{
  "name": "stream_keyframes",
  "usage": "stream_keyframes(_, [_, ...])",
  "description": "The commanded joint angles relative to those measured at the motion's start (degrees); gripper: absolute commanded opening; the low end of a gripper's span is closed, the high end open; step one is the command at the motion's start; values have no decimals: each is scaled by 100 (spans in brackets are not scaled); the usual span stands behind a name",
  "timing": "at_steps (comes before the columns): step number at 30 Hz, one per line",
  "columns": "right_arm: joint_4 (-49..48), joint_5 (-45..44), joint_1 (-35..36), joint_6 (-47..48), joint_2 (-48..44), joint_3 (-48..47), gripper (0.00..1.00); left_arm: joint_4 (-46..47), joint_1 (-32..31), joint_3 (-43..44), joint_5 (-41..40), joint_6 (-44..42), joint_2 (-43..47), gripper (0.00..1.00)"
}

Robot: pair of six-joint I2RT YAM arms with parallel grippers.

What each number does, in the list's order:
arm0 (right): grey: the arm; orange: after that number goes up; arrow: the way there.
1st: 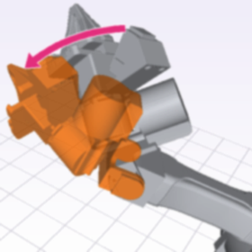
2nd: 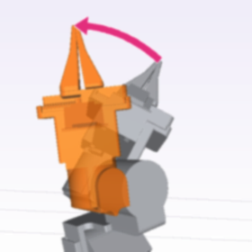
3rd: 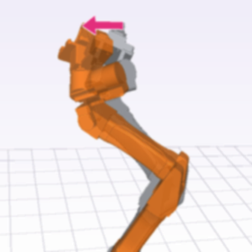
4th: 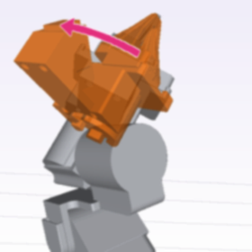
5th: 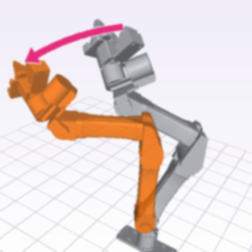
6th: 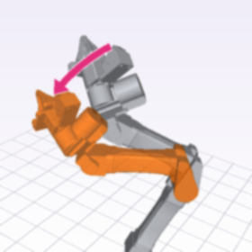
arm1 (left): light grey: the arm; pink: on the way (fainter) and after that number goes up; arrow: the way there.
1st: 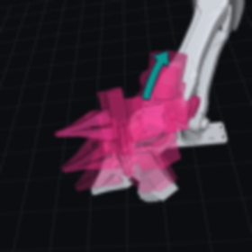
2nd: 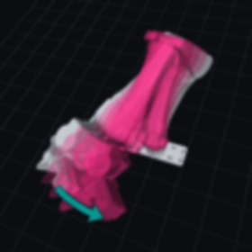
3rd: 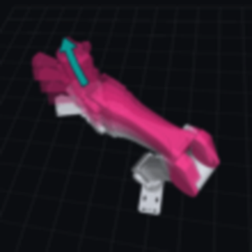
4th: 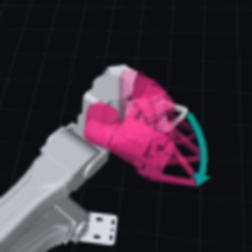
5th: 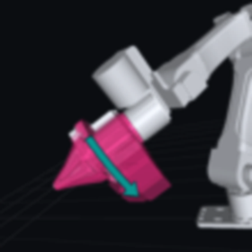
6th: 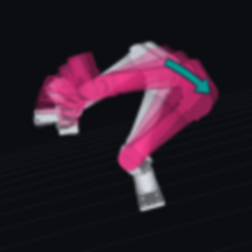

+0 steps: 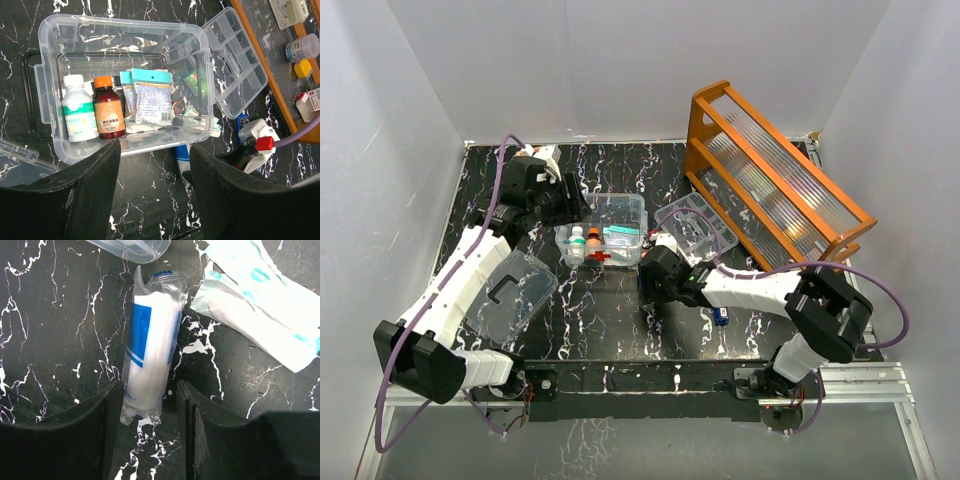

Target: Organize the medicine kit

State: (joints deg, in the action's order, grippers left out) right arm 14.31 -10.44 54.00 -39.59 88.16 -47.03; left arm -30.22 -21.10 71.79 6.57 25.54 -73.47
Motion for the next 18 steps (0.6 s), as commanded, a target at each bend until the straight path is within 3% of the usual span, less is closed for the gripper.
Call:
stream_keyframes(1, [-577, -179, 13, 54, 82, -18, 42, 154, 24, -165, -24, 179, 280, 57])
stream_keyframes(9, [-698, -341, 14, 116, -65, 191, 19, 326, 25, -420, 161, 459, 386, 61])
stream_keyframes(18, [-133, -939, 14, 162, -1579, 488, 17, 276, 25, -659, 217, 641, 738, 68])
